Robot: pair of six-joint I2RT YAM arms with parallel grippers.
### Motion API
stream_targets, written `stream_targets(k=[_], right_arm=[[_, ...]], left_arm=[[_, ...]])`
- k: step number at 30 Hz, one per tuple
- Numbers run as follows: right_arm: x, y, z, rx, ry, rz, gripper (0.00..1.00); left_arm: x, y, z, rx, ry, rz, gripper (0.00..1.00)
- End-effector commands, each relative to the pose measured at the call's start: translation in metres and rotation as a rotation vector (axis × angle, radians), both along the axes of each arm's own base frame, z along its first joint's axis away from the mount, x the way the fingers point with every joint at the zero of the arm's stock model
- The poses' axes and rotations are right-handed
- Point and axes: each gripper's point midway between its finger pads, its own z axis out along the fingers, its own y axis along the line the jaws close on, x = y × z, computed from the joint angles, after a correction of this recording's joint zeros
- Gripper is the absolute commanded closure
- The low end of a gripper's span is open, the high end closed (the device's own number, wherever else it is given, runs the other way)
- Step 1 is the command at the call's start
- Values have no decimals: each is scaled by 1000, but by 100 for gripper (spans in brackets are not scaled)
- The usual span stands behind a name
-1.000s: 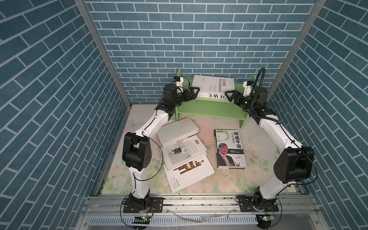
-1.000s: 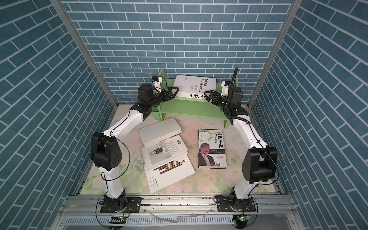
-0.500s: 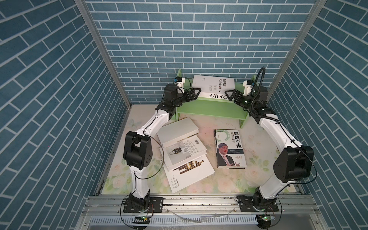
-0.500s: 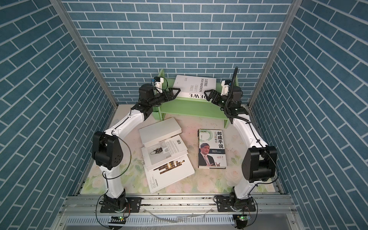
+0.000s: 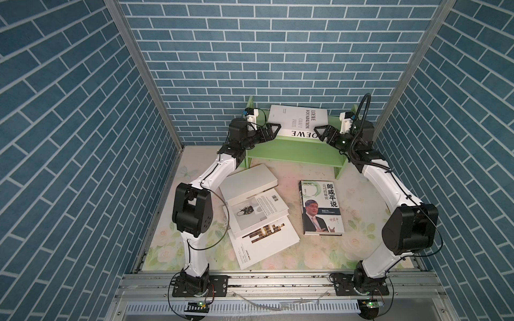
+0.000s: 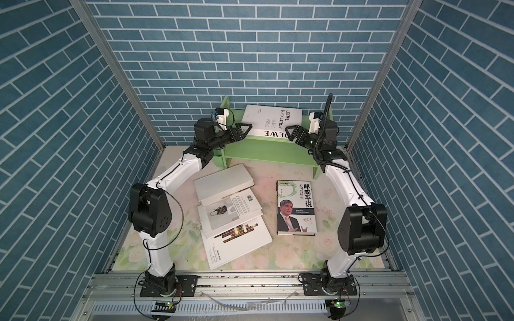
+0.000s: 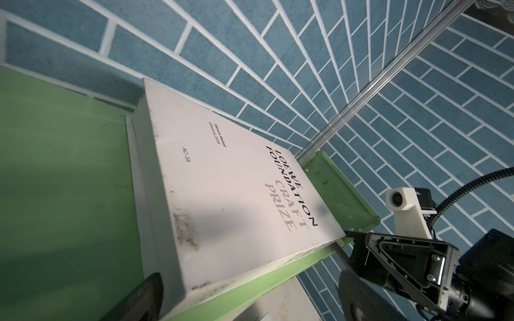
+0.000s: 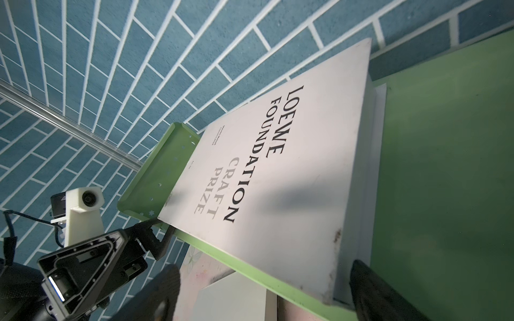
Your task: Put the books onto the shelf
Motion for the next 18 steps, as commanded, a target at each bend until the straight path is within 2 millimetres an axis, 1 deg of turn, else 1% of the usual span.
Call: stream_targets(k=[1,14,18], right_arm=[[-11,11,13,30,-35,58,5],[-14,11,16,30,-34,52,5],[-13,11,14,31,-27,48,5]], left_arm=[[-16,-7,19,-21,-41,-43,0],[-25,-5,23,-23,-49,-46,0],[-26,-6,20,-18,-43,-50,0]])
